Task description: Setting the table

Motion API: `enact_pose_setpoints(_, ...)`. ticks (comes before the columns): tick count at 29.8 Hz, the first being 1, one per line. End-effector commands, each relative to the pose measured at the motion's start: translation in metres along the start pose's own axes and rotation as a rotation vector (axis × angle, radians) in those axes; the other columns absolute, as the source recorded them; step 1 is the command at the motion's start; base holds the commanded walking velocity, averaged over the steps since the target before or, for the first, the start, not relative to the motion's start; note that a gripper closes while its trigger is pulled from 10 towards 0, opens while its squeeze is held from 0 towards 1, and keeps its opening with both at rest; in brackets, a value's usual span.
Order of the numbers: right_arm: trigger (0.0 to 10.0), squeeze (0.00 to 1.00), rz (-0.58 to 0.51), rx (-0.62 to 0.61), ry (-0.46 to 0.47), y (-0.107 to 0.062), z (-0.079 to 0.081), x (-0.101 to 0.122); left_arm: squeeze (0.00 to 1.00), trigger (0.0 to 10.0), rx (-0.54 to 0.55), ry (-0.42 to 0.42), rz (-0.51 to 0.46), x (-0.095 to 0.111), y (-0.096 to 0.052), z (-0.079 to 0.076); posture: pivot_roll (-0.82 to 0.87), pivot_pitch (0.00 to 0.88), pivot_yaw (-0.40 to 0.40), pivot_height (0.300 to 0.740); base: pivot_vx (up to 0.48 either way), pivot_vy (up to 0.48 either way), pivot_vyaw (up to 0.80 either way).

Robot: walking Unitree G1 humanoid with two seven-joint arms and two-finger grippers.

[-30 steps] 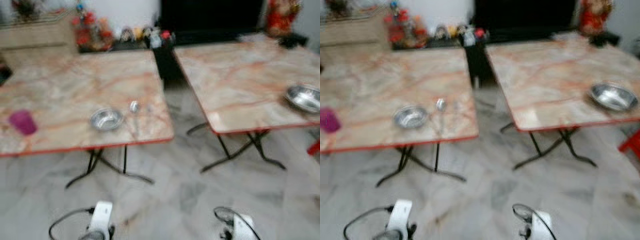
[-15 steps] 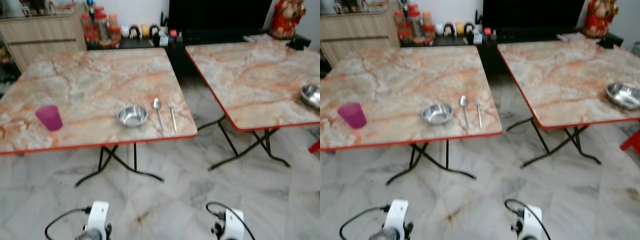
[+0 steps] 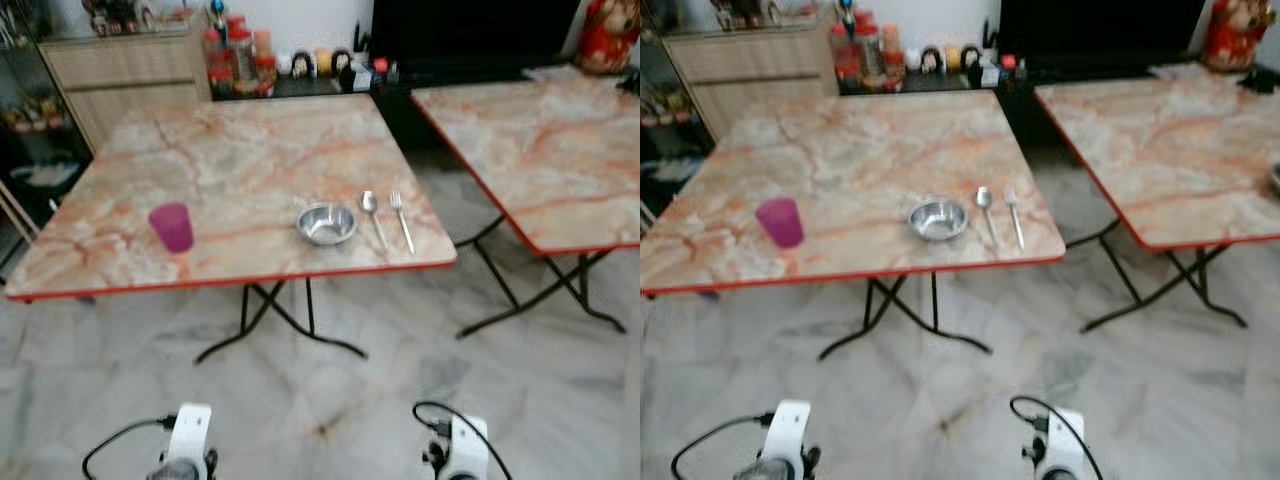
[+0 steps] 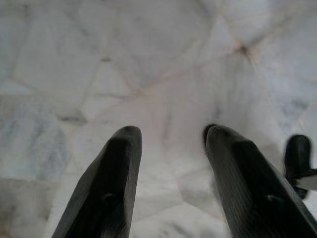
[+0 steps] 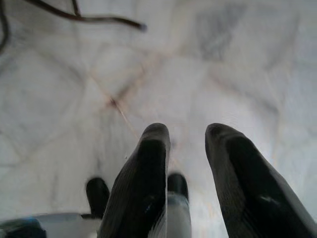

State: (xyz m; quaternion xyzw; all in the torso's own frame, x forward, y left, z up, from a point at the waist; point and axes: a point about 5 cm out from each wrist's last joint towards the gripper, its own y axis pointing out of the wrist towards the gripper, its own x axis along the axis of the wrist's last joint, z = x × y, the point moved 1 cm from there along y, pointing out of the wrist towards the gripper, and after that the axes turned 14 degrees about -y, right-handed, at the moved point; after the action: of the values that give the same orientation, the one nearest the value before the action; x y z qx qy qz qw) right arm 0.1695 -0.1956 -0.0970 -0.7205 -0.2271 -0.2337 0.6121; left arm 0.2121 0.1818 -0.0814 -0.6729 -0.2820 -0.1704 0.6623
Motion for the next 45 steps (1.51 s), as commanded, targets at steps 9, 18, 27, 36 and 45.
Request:
enact_pose_setpoints(9, 10.0, 0.00, -0.023, 0.005, 0.010, 0.0021, 0.0024, 0.0087, 0.00, 10.0, 0.008, 0.000, -0.007, 0.0025, 0.0001, 0.0025, -0.03, 0.000, 0.022, 0.740, 0.000, 0.000, 0.00)
enact_pose_setpoints(18, 10.0, 0.00, -0.024, 0.004, -0.021, 0.0022, 0.0024, 0.0092, 0.00, 10.0, 0.007, -0.007, -0.010, 0.0029, 0.0002, 0.0020, -0.03, 0.000, 0.022, 0.740, 0.000, 0.000, 0.18)
enact_pose_setpoints(27, 10.0, 0.00, -0.023, -0.004, 0.018, 0.0019, 0.0017, 0.0082, 0.00, 10.0, 0.002, -0.003, -0.006, 0.0011, 0.0000, 0.0014, -0.04, 0.000, 0.025, 0.740, 0.000, 0.000, 0.15)
enact_pose_setpoints(36, 10.0, 0.00, -0.023, -0.003, 0.026, 0.0018, 0.0013, 0.0078, 0.00, 10.0, -0.001, 0.001, -0.004, -0.0003, -0.0002, 0.0010, -0.04, 0.000, 0.023, 0.740, 0.000, 0.000, -0.08)
enact_pose_setpoints(45, 10.0, 0.00, -0.037, -0.001, 0.010, 0.0025, 0.0018, 0.0116, 0.00, 10.0, -0.001, 0.009, 0.000, -0.0014, -0.0005, 0.0020, -0.04, 0.000, 0.025, 0.740, 0.000, 0.000, -0.18)
